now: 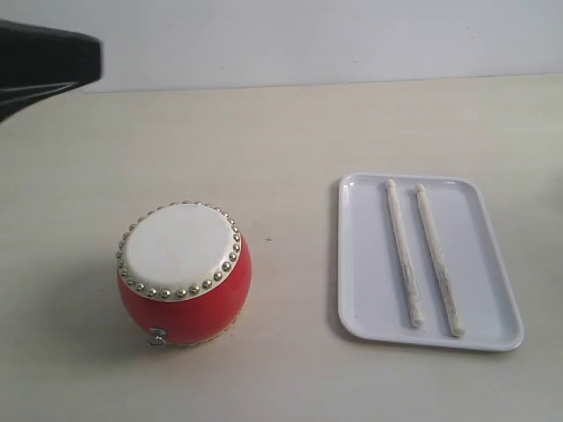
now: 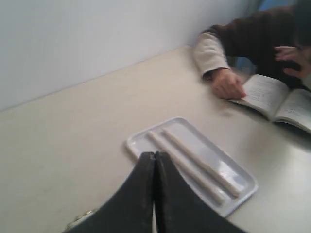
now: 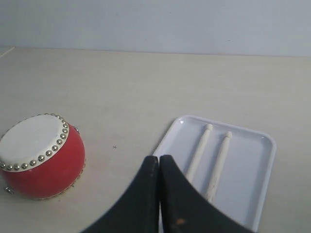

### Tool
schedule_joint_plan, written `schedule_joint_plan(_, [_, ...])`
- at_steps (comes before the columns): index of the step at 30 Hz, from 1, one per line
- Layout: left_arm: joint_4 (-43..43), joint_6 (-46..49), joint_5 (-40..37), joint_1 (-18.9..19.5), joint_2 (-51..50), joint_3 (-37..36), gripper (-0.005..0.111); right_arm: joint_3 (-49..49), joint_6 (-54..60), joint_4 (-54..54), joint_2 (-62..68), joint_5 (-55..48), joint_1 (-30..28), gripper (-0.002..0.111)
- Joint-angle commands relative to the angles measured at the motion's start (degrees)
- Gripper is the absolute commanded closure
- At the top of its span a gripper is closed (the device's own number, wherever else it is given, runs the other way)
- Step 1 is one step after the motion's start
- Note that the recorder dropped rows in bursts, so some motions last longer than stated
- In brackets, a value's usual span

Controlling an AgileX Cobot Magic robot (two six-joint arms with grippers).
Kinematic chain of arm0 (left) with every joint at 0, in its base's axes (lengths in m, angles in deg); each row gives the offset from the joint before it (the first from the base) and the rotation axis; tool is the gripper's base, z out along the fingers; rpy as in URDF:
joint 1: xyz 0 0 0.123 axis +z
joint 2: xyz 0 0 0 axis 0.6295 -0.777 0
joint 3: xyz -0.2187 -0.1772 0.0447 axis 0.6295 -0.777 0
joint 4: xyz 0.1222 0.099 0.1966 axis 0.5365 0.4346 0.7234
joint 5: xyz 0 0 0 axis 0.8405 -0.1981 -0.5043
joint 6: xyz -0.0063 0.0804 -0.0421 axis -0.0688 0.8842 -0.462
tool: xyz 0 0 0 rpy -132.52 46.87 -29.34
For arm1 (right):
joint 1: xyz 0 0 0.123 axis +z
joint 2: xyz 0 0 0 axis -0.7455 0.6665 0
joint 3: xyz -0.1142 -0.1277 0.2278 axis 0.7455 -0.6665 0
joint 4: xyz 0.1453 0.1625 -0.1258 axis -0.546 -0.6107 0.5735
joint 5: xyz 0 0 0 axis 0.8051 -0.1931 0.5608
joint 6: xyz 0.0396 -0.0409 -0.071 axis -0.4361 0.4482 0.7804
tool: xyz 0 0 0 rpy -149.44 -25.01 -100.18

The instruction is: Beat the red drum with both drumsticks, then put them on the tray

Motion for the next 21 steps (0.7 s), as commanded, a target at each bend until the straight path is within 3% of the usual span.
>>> schedule_joint_plan(1, [-1.5, -0.73, -1.48, 11.93, 8.16, -7.38, 0.107, -0.19, 0.53, -0.33, -0.21, 0.1, -0.15, 0.108])
schedule_joint_plan(5, [-2.92, -0.93, 1.1, 18.12, 19.7, -15.92, 0.107, -0.19, 0.53, -0.33, -0.21, 0.1, -0.15, 0.108])
schedule_joint_plan(9, [-5.24, -0.93, 4.01, 21.13, 29.81, -22.79, 0.107, -0.19, 0.53, -0.33, -0.21, 0.1, -0.15, 0.108])
schedule_joint_plan(15, [-5.49, 0.67, 8.6, 22.21, 40.21, -32.19, 0.107, -0.19, 0.53, -0.33, -0.21, 0.1, -0.15, 0.108])
schedule_joint_plan(21, [-5.53, 1.38, 18.13, 22.21, 44.72, -41.24, 0.107, -0.19, 0.53, -0.33, -0.21, 0.1, -0.15, 0.108])
